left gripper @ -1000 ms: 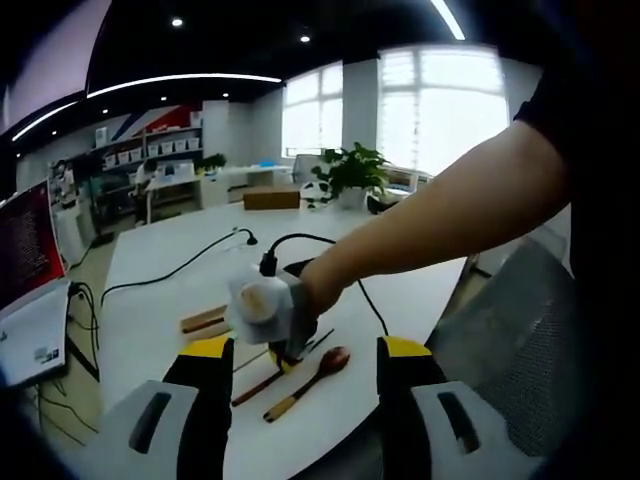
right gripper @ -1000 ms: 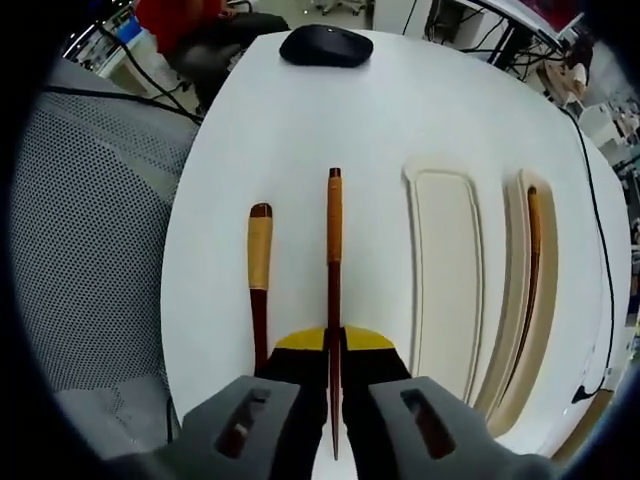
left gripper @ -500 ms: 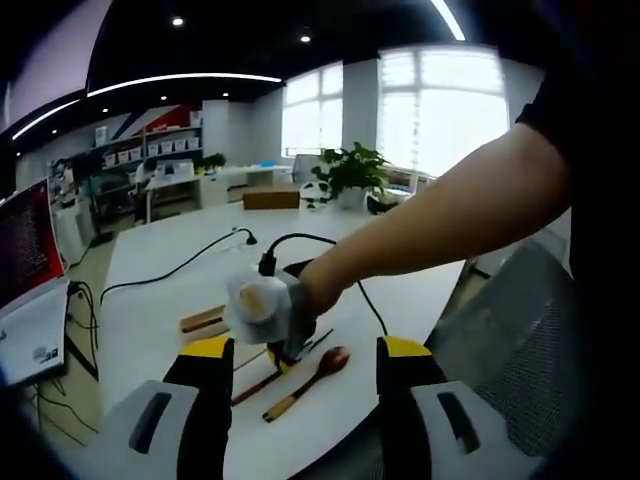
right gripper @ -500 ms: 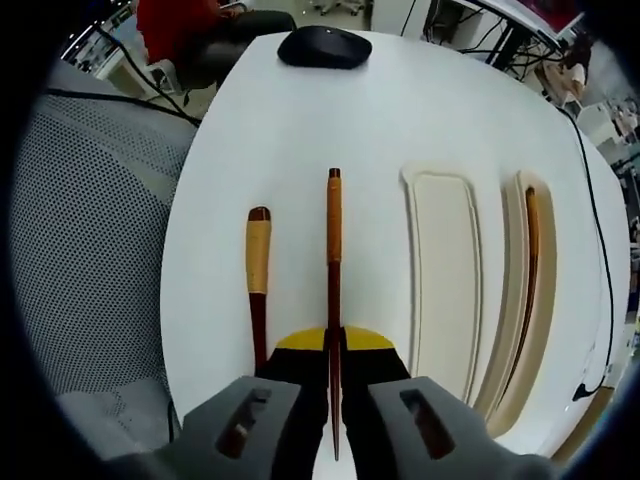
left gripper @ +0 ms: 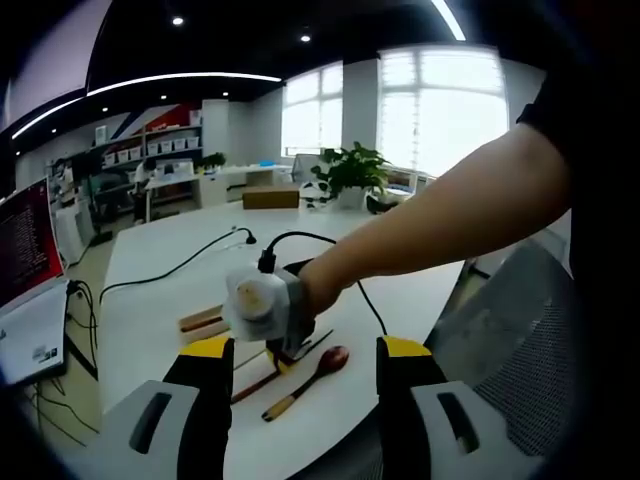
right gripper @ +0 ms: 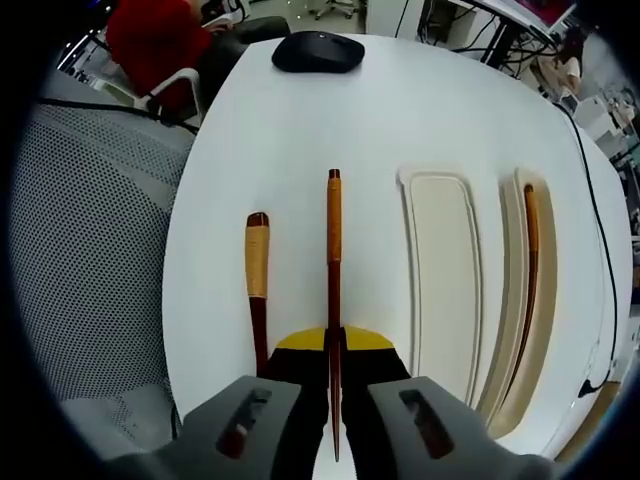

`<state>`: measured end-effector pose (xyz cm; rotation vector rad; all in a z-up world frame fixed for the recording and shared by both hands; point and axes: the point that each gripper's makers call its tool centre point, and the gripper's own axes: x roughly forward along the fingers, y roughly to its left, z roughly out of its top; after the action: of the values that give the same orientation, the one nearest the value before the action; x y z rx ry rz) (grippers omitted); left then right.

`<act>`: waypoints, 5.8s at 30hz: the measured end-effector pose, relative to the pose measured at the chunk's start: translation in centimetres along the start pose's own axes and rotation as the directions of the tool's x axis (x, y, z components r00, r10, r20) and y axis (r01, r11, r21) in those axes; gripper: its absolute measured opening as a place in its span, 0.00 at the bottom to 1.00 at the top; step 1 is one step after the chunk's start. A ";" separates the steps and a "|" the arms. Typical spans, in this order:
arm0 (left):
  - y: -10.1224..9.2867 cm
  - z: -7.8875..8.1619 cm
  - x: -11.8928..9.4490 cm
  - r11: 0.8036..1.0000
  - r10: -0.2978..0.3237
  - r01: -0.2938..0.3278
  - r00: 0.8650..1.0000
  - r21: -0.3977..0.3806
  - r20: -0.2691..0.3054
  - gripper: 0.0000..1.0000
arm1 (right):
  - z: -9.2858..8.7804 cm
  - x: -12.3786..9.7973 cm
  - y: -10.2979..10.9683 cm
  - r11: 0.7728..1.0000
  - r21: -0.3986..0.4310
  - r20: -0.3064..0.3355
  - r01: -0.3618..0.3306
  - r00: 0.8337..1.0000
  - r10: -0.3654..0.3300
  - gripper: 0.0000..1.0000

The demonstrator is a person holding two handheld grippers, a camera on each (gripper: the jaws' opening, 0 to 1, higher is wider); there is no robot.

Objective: Arrange the utensils inside the cutlery case until each visible utensil rests in its matching compartment.

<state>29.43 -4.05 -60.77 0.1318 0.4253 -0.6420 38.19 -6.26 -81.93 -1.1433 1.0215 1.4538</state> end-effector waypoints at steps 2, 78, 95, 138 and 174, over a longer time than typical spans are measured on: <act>0.0 0.0 0.0 1.000 -0.002 0.002 1.000 0.001 -0.001 0.59 | 0.0 0.0 0.1 1.000 -0.009 -0.001 -0.002 1.000 0.002 0.00; 0.1 0.2 -0.3 1.000 0.016 -0.016 1.000 0.012 0.010 0.58 | -0.2 -4.1 -2.0 0.996 -0.009 0.035 0.086 0.996 -0.086 0.00; 0.0 0.2 -0.2 1.000 0.010 -0.010 1.000 0.011 0.007 0.58 | -0.4 -4.2 -2.5 0.994 -0.012 0.045 0.104 0.994 -0.104 0.00; -0.4 -0.2 0.0 1.000 -0.008 0.008 1.000 0.013 -0.014 0.57 | -0.2 -6.2 -5.8 0.982 -0.026 0.058 0.186 0.981 -0.184 0.00; -0.4 -0.1 0.1 0.999 -0.027 0.027 1.000 -0.025 -0.002 0.57 | -0.2 -7.0 -7.7 0.979 -0.007 0.054 0.206 0.977 -0.205 0.00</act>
<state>29.19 -4.39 -60.87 0.1032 0.4377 -0.6631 46.29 -6.55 -75.47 -1.1767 0.8321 1.3206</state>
